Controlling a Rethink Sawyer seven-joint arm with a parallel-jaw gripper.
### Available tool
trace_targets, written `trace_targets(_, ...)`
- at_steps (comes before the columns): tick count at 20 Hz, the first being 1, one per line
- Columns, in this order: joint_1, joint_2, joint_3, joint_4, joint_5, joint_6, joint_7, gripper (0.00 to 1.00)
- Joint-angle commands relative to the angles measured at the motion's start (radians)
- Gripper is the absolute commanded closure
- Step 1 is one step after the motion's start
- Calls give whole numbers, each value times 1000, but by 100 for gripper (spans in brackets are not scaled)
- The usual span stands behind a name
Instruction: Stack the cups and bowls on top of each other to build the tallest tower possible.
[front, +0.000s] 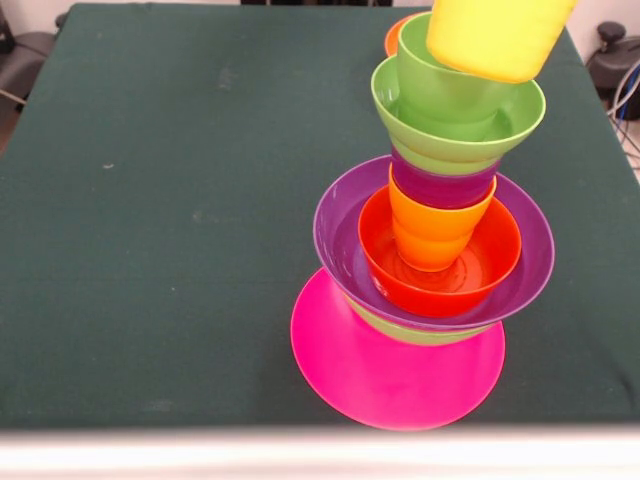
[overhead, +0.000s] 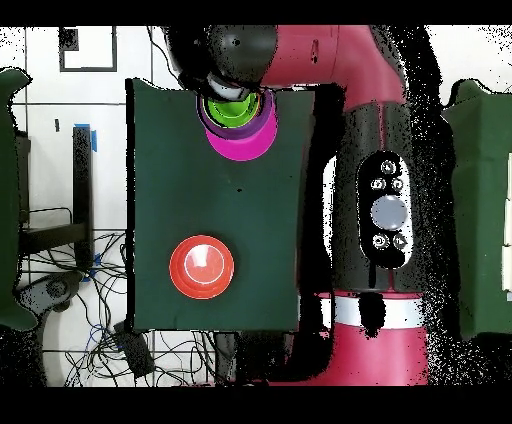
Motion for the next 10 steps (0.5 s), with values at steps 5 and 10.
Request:
trace_targets(5, -35, 30, 13, 103, 15, 91, -130, 100)
trace_targets(10, -43, 26, 16, 118, 23, 87, -148, 100)
